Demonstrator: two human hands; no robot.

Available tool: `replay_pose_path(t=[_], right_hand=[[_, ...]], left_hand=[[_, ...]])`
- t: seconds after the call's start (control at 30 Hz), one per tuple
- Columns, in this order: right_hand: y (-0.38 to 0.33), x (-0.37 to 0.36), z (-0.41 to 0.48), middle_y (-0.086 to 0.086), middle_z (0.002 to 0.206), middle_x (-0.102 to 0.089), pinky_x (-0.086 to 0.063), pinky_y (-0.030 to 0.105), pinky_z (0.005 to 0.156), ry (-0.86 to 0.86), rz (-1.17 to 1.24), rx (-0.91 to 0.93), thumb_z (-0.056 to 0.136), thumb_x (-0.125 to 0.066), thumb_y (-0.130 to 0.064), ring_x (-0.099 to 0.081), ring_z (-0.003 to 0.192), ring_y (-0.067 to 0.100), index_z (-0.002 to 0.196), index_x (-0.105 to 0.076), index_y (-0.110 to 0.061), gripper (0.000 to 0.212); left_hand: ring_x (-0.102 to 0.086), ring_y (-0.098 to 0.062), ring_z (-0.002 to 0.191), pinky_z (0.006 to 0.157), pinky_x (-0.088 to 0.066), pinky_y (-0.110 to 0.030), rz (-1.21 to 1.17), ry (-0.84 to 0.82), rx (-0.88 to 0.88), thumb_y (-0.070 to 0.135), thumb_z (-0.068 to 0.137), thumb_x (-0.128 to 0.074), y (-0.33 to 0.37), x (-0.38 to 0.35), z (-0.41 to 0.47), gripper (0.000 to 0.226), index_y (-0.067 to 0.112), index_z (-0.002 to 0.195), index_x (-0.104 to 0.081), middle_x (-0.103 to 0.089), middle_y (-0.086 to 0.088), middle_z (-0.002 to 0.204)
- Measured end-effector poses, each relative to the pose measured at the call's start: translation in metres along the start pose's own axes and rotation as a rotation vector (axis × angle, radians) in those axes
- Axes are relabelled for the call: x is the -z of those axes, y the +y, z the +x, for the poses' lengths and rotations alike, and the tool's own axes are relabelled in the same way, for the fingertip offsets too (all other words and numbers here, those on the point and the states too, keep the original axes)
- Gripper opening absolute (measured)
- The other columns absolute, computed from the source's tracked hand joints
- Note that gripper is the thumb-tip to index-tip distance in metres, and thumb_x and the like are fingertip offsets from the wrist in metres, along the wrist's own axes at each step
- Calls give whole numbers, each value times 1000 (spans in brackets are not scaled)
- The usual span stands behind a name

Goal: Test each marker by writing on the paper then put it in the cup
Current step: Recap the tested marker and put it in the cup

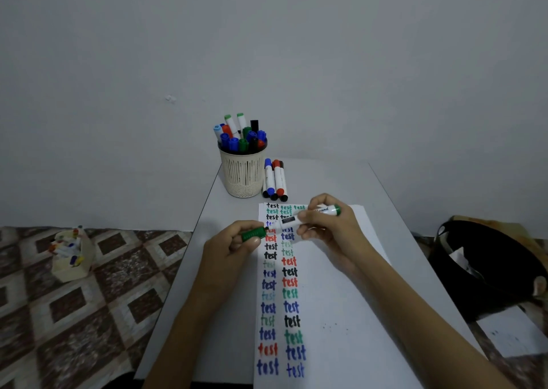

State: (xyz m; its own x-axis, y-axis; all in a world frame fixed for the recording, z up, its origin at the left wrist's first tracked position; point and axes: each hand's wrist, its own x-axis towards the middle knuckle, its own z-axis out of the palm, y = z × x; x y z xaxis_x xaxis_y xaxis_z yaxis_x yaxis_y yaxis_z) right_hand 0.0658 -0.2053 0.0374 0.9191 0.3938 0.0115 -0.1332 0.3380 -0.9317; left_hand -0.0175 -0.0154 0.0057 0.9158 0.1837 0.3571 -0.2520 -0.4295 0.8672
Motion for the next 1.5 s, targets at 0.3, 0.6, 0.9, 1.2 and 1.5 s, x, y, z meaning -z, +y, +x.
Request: replay_pose_path(t=[0.3, 0.6, 0.9, 1.2, 1.5], right_hand=[[8, 3, -1, 28, 77, -62, -57, 28, 53, 13, -3, 18, 69, -72, 9, -66, 54, 27, 78, -57, 0, 19], [12, -1, -3, 29, 92, -69, -61, 33, 64, -106, -115, 0, 69, -74, 6, -70, 70, 35, 81, -56, 1, 22], [22, 3, -4, 3, 97, -74, -59, 32, 70, -171, -670, 238, 79, -75, -18, -72, 80, 21, 98, -75, -12, 19], [24, -1, -2, 11, 88, -72, -55, 38, 66, -222, -628, 188, 84, -70, -22, -70, 75, 28, 94, -74, -4, 21], [16, -4, 15, -8, 94, -71, -51, 30, 66, -247, -1287, 575, 80, -71, -46, -63, 81, 9, 102, -74, -25, 31]], left_hand=[[-64, -15, 76, 67, -55, -29, 17, 4, -1, 20, 85, -62, -10, 1, 2, 20, 26, 104, -64, -69, 1, 82], [-67, -9, 83, 70, -57, -28, -12, -25, -6, 12, 85, -62, -9, -1, 2, 20, 22, 102, -65, -69, 6, 89], [-66, -6, 77, 68, -52, -17, -101, 27, 11, 8, 79, -67, -7, 2, 1, 18, 21, 91, -69, -71, 7, 78], [-62, -4, 84, 74, -48, -12, 72, 92, -205, 2, 75, -70, -8, 6, 3, 21, 12, 93, -69, -68, 7, 86], [-63, -4, 80, 68, -47, -10, 57, 157, -167, 4, 77, -70, -9, -1, 4, 21, 16, 95, -68, -69, 6, 85]])
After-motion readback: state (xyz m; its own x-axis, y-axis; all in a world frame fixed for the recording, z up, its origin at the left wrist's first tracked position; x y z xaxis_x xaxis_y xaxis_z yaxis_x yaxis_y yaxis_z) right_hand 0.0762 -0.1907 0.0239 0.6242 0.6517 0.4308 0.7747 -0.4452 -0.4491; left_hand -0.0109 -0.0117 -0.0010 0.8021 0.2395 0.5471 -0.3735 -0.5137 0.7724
